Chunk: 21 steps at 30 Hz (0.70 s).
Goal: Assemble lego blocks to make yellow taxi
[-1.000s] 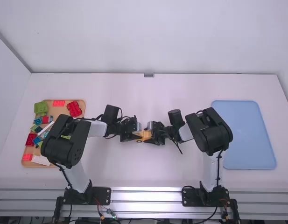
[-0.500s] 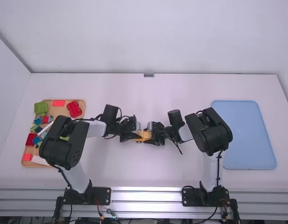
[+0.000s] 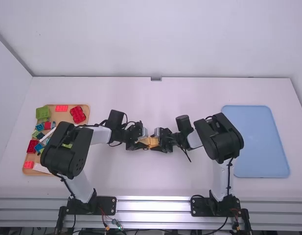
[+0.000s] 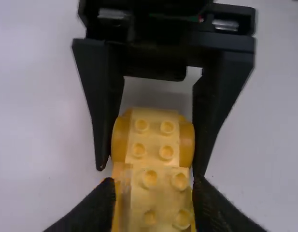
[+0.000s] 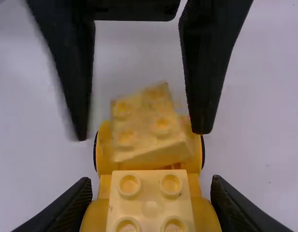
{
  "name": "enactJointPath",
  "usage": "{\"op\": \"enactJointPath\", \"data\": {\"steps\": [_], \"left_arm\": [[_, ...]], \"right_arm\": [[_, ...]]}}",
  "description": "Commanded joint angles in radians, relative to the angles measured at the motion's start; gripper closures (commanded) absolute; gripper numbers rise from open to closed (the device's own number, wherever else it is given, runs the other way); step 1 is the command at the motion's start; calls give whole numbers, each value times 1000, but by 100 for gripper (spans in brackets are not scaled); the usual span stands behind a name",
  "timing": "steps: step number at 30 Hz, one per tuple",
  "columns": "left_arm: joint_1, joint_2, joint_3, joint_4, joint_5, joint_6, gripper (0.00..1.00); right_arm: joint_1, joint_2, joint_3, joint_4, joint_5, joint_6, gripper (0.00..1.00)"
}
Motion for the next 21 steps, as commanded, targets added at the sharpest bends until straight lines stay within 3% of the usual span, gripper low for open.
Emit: {"op": "enactJointPath", "data": {"steps": [1,4,14,21], "left_arm": [[-3,-23,-2,0,54,2,40],[-3,-23,6,-6,54,1,32],[5,-77,74,-163,5,1,33],[3,-86,77,-174,-15,1,31]], "right_arm": [[-2,18,-11,-10,56,8,47],[-2,18,-11,-10,56,8,46],[-2,17,-11,-10,56,8,47],[-2,18,-11,-10,56,8,46]]}}
